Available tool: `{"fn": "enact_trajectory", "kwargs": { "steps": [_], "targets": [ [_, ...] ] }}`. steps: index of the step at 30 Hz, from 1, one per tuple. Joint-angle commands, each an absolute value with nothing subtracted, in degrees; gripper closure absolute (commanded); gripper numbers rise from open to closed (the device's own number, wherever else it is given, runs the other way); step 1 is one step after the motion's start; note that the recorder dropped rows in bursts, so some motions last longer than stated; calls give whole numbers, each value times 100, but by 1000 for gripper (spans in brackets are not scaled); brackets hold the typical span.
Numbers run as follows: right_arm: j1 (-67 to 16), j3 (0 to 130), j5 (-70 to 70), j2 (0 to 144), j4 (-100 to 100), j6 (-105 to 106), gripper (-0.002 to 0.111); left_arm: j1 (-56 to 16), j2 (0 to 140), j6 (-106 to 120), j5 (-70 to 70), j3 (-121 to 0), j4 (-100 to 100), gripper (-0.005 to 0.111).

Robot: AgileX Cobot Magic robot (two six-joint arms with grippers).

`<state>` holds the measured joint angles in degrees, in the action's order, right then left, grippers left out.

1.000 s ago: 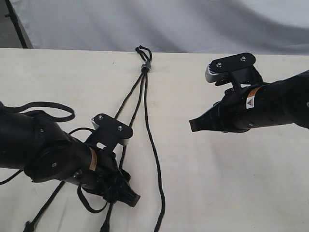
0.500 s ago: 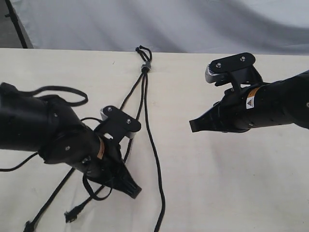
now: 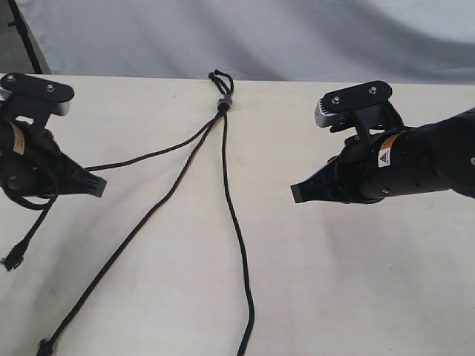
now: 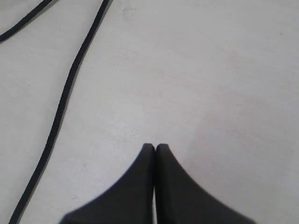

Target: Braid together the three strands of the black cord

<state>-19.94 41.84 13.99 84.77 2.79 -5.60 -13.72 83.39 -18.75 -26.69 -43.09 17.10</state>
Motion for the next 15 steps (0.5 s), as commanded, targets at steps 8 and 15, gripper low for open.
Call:
{"fn": "enact_trajectory", "kwargs": {
  "steps": [8,15],
  "targets": [
    [-2011,4188,1355,8485,352,-537,109,-870,9347,-2065,-1745,-3775,1711,107],
    [-2011,4188,1365,8485,352,-537,109,-870,9739,-2246,-1528,-3775,1711,105]
  ]
}}
